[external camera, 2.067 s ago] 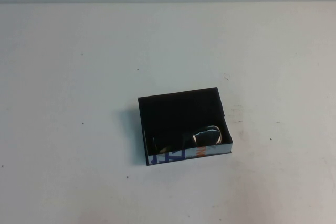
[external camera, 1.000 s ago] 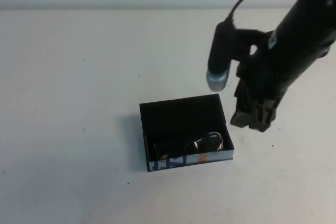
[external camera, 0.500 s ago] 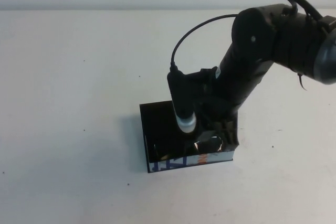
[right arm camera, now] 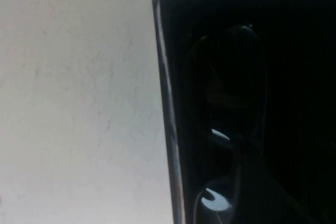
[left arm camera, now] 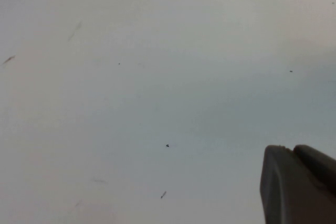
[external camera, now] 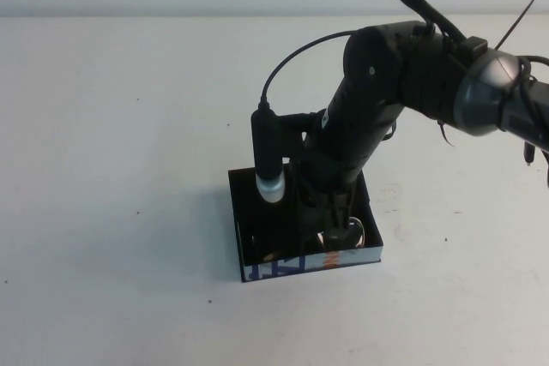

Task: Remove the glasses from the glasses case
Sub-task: Pick up the glasses from the glasses case

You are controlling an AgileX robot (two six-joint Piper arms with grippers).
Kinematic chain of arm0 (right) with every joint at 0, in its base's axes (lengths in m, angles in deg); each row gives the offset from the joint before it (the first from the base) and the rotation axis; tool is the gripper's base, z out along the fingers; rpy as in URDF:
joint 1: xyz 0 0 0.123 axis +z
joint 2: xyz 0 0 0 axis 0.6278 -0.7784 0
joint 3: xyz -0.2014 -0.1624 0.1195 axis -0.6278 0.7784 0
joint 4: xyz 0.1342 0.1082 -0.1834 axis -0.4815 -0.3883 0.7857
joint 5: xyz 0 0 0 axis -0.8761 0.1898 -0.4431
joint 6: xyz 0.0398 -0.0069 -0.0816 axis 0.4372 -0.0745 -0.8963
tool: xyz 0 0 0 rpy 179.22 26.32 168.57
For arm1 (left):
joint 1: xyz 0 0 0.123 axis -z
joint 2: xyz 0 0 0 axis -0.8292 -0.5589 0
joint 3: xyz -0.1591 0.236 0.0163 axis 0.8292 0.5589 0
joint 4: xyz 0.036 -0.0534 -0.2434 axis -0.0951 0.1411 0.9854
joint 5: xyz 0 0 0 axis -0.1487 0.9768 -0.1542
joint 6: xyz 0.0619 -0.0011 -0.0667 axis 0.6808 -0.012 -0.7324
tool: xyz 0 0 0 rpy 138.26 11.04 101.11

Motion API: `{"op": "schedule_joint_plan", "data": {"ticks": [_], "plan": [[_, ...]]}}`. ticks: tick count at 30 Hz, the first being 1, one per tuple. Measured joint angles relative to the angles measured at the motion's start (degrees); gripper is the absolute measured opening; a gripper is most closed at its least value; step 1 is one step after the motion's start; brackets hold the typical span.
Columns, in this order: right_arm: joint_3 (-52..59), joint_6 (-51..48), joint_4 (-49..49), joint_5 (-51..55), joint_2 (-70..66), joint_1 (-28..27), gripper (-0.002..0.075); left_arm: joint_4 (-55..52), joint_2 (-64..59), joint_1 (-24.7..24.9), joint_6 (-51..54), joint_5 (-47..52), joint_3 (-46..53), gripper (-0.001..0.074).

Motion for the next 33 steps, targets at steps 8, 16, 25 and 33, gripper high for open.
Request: {"op": "schedule_joint_plan", "data": {"ticks": [8,16,25,33], "plan": [[-0.13,-0.53,-0.07,1.00,-0.50,0.10,0.0349,0.00,0.00,0.00,0.00,0.00,0.00,-0.0005],[-0.13,-0.77,-0.07,2.10,-2.15,0.10,0.0358,0.00,0.00,0.00,0.00,0.00,0.00,-0.0005],[-0.13,-0.77,0.27,0.98,-3.69,0.10,0.0358,0.00,0.00,0.00,0.00,0.00,0.00,-0.0005],[-0.13,-0.77,0.98,0.42,-4.61,0.10,0.0300,0.00,0.00,0.00,0.00,0.00,0.00,-0.0005]]}}
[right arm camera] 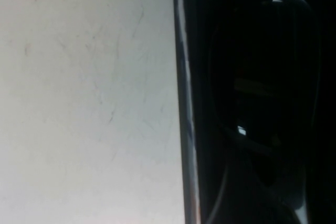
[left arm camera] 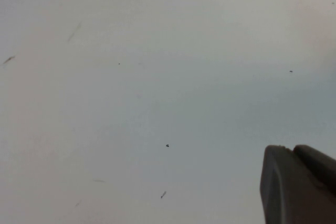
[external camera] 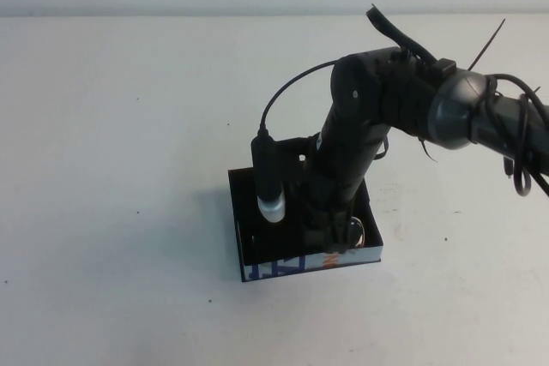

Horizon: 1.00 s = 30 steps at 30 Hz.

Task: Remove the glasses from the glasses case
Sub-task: Pick up the glasses from the glasses case

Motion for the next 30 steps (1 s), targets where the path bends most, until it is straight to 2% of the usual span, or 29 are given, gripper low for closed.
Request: {"op": "schedule_joint_plan", "data": {"ticks": [22,25,30], "plan": [[0.00,0.00,0.60,-1.19,-2.70,0.00,0.0284,0.00,0.00,0.00,0.00,0.00,0.00,-0.0005],[0.00,-0.02,0.60,-1.19,-2.82,0.00,0.0234,0.00,0.00,0.00,0.00,0.00,0.00,-0.0005],[-0.23,-0.02,0.14,-1.07,-2.31,0.00,0.0076,0.00,0.00,0.00,0.00,0.00,0.00,-0.0005]]}}
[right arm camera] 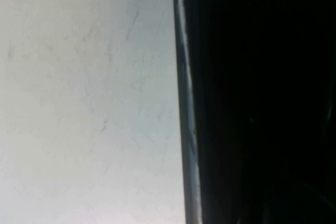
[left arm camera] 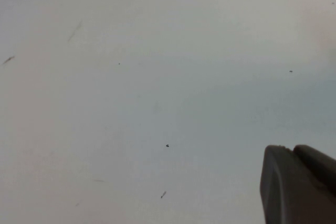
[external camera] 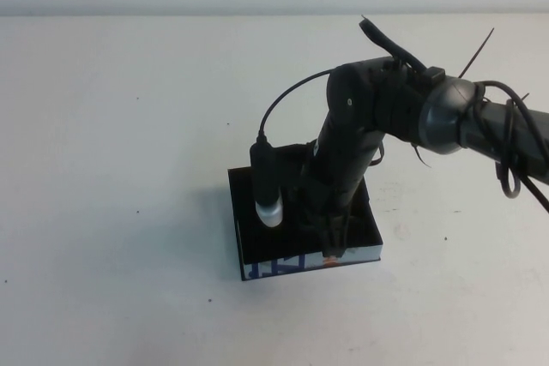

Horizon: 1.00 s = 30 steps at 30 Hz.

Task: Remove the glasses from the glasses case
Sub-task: Pick up the glasses from the glasses case

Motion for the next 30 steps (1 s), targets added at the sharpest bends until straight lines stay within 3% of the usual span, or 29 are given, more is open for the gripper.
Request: {"op": "schedule_joint_plan", "data": {"ticks": [17,23,27,30], "plan": [[0.00,2.49,1.32,3.99,11.45,-0.42,0.0063,0.00,0.00,0.00,0.00,0.00,0.00,-0.0005],[0.33,19.90,3.16,8.85,18.17,-3.27,0.0063,0.00,0.00,0.00,0.00,0.00,0.00,-0.0005],[5.13,36.91,-5.01,9.15,22.53,-10.36,0.0063,0.00,0.00,0.00,0.00,0.00,0.00,-0.0005],[12.61,42.44,-11.61,9.15,25.28,-17.41,0.0063,0.00,0.00,0.00,0.00,0.00,0.00,-0.0005]]}}
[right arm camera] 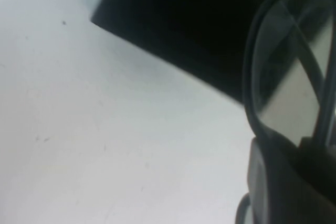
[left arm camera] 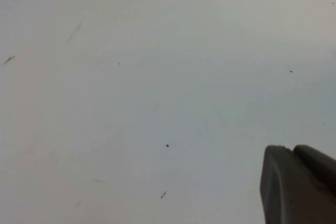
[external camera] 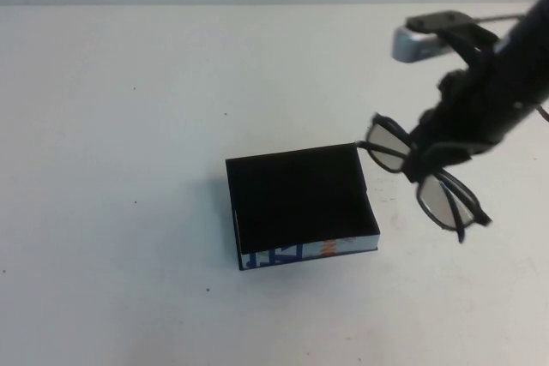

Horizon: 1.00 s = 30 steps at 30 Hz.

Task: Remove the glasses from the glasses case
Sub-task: Pick up the glasses from the glasses case, then place the glasses on the table

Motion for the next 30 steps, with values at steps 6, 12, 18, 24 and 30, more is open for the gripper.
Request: {"op": "schedule_joint_plan", "data": {"ticks": [6,12,18,24,30], "plan": [[19.18,5.02,-2.62,-7.51,5.54,-9.98,0.0059,0.00,0.00,0.00,0.00,0.00,0.00,-0.0005],[31.72,6.69,-1.55,-21.96,7.90,-14.50,0.0059,0.00,0.00,0.00,0.00,0.00,0.00,-0.0005],[33.30,7.92,0.09,-30.76,6.50,-15.09,0.0059,0.00,0.00,0.00,0.00,0.00,0.00,-0.0005],[33.30,8.16,-1.06,-36.26,1.29,-15.09,0.0059,0.00,0.00,0.00,0.00,0.00,0.00,-0.0005],[32.82,8.16,-2.11,-37.61,-2.27,-15.13,0.0082,0.00,0.00,0.00,0.00,0.00,0.00,-0.0005]]}}
